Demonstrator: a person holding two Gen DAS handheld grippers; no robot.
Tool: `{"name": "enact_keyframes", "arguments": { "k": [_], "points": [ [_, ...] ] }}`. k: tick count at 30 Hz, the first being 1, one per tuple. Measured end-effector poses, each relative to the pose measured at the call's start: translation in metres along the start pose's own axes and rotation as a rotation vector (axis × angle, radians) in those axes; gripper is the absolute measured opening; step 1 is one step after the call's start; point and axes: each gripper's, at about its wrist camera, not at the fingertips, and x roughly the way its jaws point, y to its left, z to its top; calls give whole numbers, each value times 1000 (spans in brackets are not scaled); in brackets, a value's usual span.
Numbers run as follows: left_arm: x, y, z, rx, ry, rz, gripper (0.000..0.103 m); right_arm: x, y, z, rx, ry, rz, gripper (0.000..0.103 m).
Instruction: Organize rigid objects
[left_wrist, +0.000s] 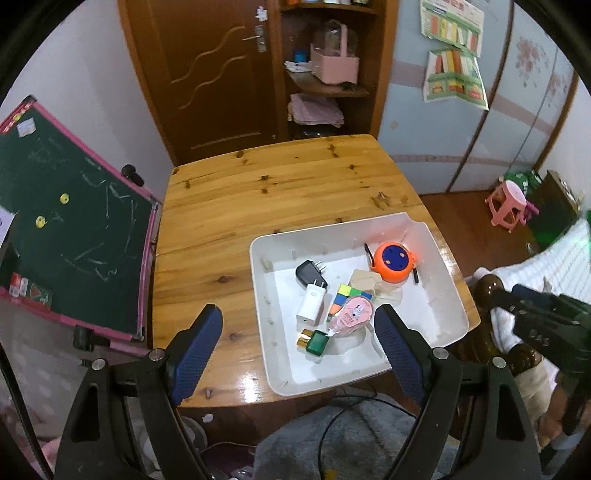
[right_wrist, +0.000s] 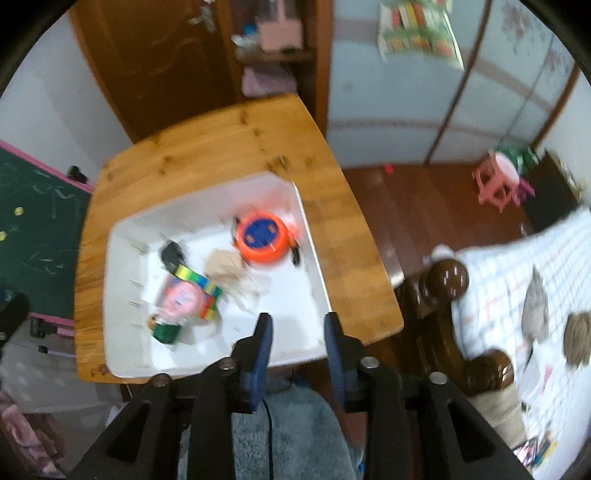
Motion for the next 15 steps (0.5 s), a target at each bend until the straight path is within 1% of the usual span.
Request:
{"name": "enact_keyframes", "arguments": {
  "k": [4, 9, 12, 14, 15],
  "points": [
    [-8, 11, 0, -52, -13, 3, 87, -27, 16, 9, -28, -61, 39, 35],
    [-19, 22, 5, -109, -33, 35, 87, -54, 38, 13, -87, -137, 75, 39],
    [-26, 27, 7, -139, -52, 62, 87, -65, 45, 16, -114, -176, 85, 40],
    [-30, 30, 7, -160, -63, 74, 87, -73, 49, 18, -128, -203, 94, 45],
    [-31, 32, 7, -171, -67, 77, 87, -75, 51, 19, -134, -213, 95, 51]
  ]
}}
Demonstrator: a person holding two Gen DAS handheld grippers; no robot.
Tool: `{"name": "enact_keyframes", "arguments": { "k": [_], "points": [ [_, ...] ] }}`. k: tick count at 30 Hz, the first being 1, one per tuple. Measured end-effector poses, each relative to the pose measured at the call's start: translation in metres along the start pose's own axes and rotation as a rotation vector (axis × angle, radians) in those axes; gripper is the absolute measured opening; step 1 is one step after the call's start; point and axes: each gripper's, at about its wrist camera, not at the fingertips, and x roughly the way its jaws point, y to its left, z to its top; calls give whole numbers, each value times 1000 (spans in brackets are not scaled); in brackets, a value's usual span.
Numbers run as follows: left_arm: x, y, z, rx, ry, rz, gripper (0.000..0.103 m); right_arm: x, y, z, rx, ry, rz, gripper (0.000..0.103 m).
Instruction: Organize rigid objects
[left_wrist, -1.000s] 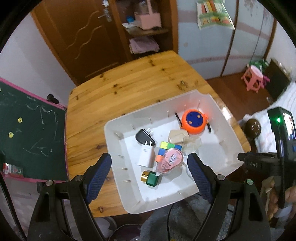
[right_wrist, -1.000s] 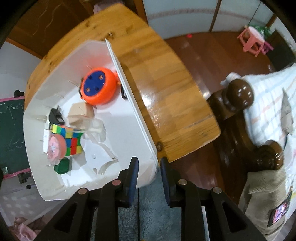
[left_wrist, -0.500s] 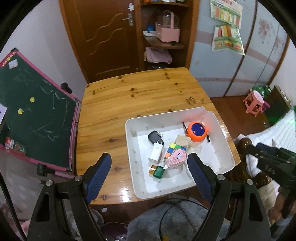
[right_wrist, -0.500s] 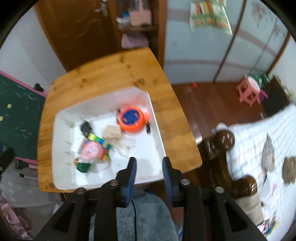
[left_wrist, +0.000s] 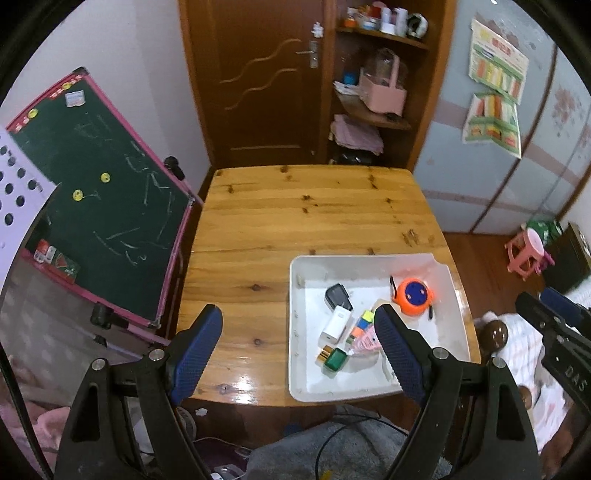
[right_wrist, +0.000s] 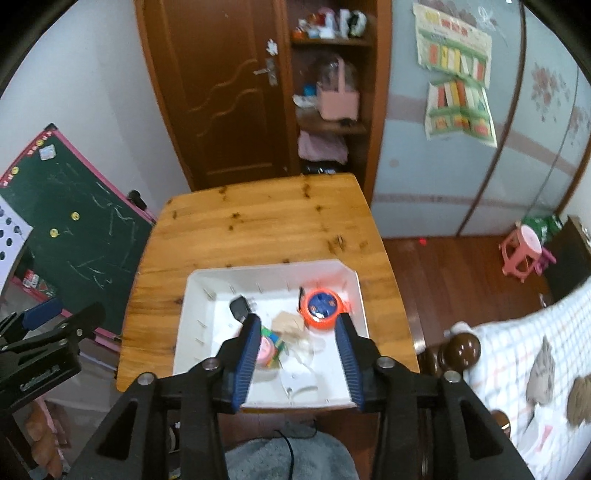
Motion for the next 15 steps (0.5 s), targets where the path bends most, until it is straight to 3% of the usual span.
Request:
{"name": "enact_keyframes", "arguments": {
  "k": [4, 15],
  "points": [
    [-1, 2, 2, -14, -14, 17, 87, -5, 5, 4, -17, -36, 3, 63],
    [-3, -3, 9, -11, -34, 41, 87, -5, 7, 11, -15, -55, 4, 65]
  ]
}}
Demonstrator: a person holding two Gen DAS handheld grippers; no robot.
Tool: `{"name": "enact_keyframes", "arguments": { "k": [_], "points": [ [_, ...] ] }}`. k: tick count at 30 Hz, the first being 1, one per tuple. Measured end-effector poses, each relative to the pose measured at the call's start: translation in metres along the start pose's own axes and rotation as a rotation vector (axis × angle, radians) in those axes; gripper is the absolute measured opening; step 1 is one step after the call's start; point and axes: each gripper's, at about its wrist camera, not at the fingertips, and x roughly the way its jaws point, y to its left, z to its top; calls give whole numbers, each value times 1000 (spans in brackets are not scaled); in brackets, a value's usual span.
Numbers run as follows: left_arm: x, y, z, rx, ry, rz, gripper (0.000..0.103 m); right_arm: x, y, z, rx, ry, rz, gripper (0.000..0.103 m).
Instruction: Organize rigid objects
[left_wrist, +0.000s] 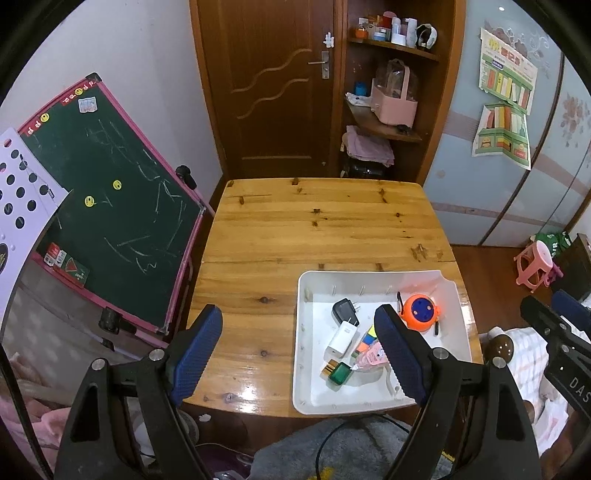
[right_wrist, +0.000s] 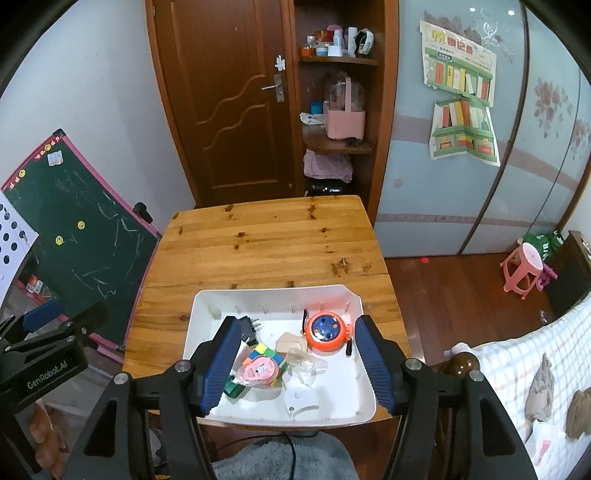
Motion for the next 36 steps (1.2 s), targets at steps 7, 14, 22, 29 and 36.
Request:
{"name": "enact_keyframes", "arguments": {
  "k": [7, 14, 22, 29, 36],
  "points": [
    [3, 1, 2, 1, 14, 1, 87, 4, -5, 3, 17, 6, 12, 71],
    [6, -1, 3, 2, 24, 6, 87, 6, -7, 5, 18, 13, 13, 71],
    [9, 1, 3, 0, 31, 25, 87, 14, -7, 7, 14, 29, 22, 71],
    [13, 3, 7, -8, 38, 33, 87, 18, -2, 9, -1, 37, 28, 71],
    [14, 3, 7, -6, 40, 34, 87, 21, 0, 12, -4, 38, 30, 71]
  ]
}}
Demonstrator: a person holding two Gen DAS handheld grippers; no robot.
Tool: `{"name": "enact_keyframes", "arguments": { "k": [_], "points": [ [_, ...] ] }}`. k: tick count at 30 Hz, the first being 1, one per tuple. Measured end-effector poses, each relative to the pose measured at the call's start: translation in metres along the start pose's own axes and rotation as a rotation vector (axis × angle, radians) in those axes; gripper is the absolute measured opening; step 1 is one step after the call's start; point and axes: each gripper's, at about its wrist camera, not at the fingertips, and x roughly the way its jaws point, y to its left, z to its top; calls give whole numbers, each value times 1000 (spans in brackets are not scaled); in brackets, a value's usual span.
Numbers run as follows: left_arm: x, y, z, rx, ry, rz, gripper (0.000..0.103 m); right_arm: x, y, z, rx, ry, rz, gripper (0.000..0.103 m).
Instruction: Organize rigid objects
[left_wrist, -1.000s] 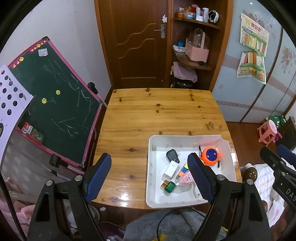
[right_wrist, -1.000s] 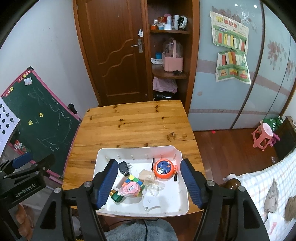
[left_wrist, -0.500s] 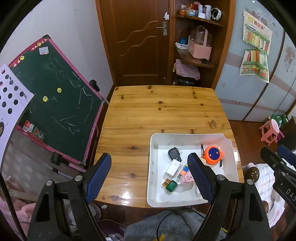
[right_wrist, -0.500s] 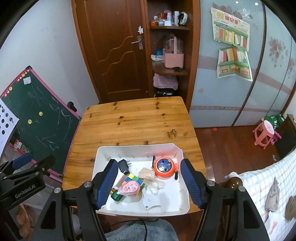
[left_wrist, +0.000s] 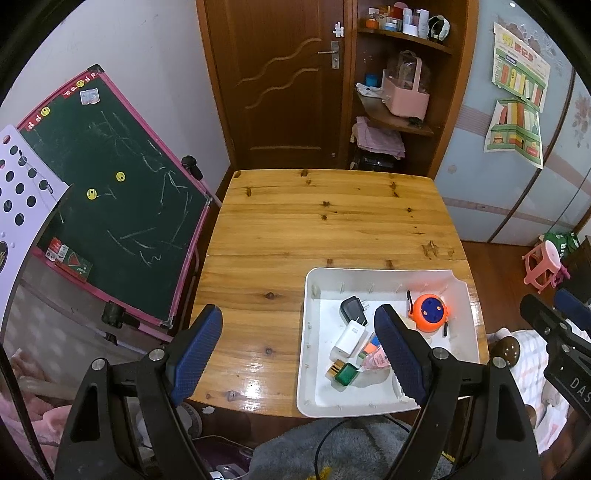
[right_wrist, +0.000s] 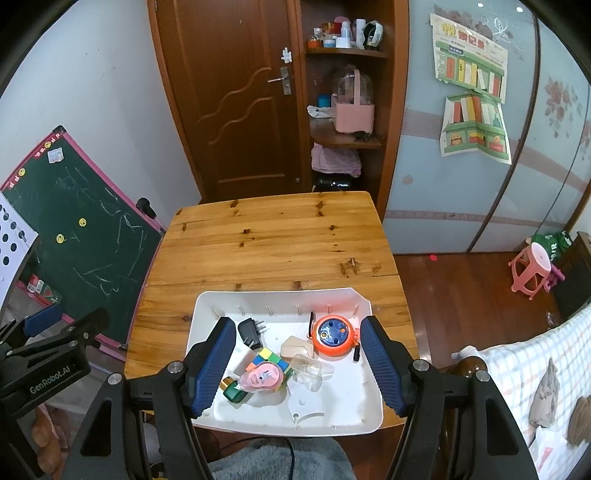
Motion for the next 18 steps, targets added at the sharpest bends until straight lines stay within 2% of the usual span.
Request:
{"name": "enact_keyframes", "arguments": {
  "k": [18],
  "points": [
    [13, 3, 3, 0, 29, 43, 87, 11, 7, 2, -3, 19, 8, 71]
  ]
}}
